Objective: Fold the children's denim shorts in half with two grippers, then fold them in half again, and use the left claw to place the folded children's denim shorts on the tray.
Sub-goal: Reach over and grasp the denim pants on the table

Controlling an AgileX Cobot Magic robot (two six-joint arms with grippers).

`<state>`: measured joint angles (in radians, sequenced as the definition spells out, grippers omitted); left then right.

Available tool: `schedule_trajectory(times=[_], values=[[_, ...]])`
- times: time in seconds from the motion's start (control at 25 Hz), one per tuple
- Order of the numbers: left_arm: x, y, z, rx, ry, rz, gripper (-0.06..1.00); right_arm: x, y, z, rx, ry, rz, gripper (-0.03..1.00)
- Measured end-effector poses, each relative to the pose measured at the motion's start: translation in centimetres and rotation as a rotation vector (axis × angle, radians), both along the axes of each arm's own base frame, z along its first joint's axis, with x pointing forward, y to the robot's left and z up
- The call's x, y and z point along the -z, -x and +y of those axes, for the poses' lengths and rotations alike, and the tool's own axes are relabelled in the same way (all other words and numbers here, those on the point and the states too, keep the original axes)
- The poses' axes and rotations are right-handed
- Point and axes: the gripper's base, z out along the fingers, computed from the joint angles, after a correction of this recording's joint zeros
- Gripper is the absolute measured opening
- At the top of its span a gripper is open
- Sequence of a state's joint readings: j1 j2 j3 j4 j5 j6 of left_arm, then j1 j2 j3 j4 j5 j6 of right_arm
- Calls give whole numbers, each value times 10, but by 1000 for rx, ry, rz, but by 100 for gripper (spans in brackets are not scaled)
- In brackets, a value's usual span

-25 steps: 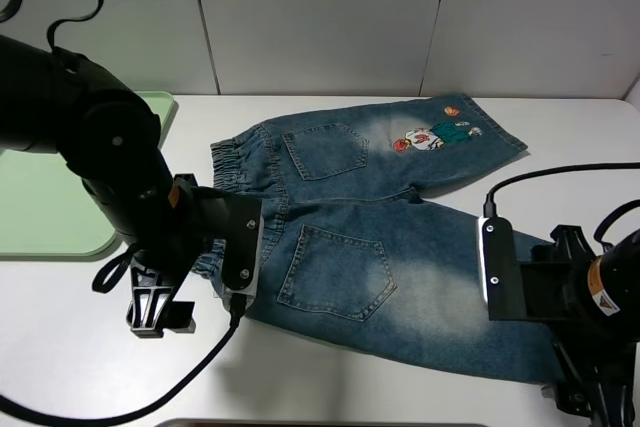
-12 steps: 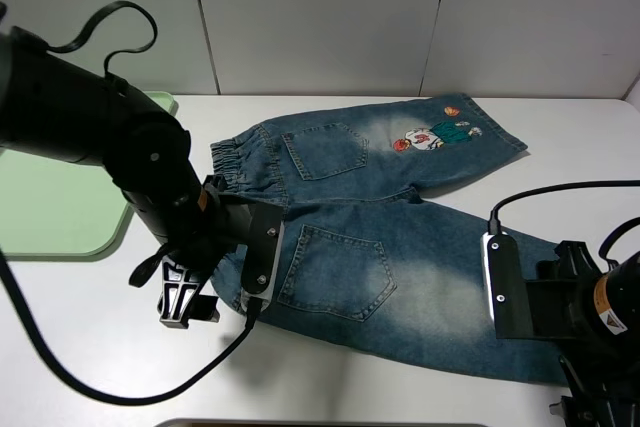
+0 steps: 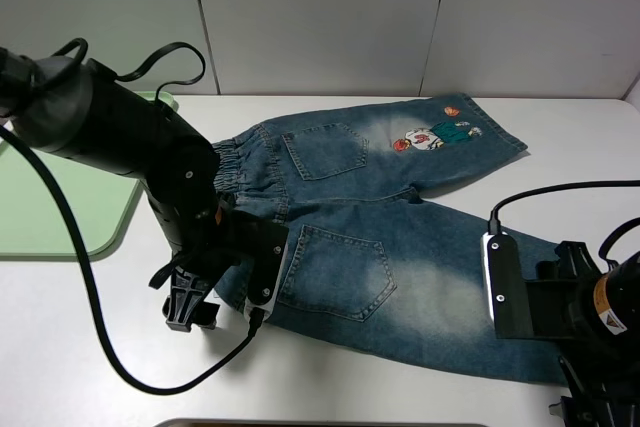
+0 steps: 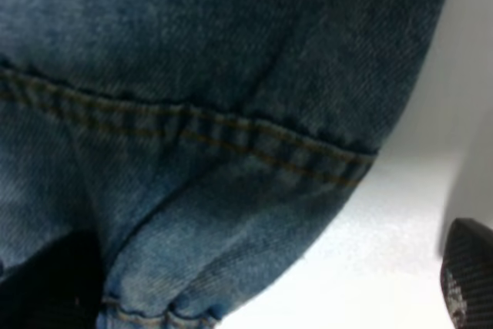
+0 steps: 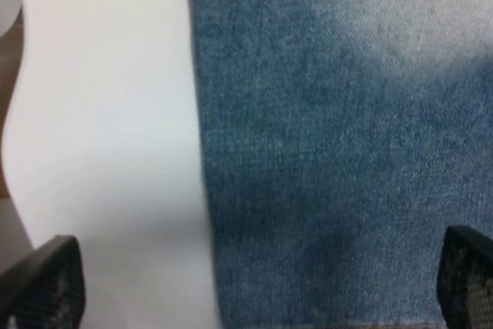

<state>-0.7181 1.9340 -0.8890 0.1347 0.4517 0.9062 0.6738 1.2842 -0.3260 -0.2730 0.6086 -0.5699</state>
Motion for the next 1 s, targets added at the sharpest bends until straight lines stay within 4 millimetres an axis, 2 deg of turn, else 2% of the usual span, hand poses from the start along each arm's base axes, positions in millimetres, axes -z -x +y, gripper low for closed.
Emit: schedule_trajectory(times=[0.36, 0.48, 0.72, 1.0], values=[[1, -1, 0, 8, -4, -2, 87, 17, 14, -14, -91, 41, -5, 69], [1, -1, 0, 8, -4, -2, 87, 17, 9, -16, -62, 10, -33, 69], [1, -1, 0, 7, -3, -2, 87, 17, -5, -34, 51, -12, -71, 67], [1, -1, 0, 8, -4, -3, 87, 27, -6, -35, 6, 27, 0, 66]])
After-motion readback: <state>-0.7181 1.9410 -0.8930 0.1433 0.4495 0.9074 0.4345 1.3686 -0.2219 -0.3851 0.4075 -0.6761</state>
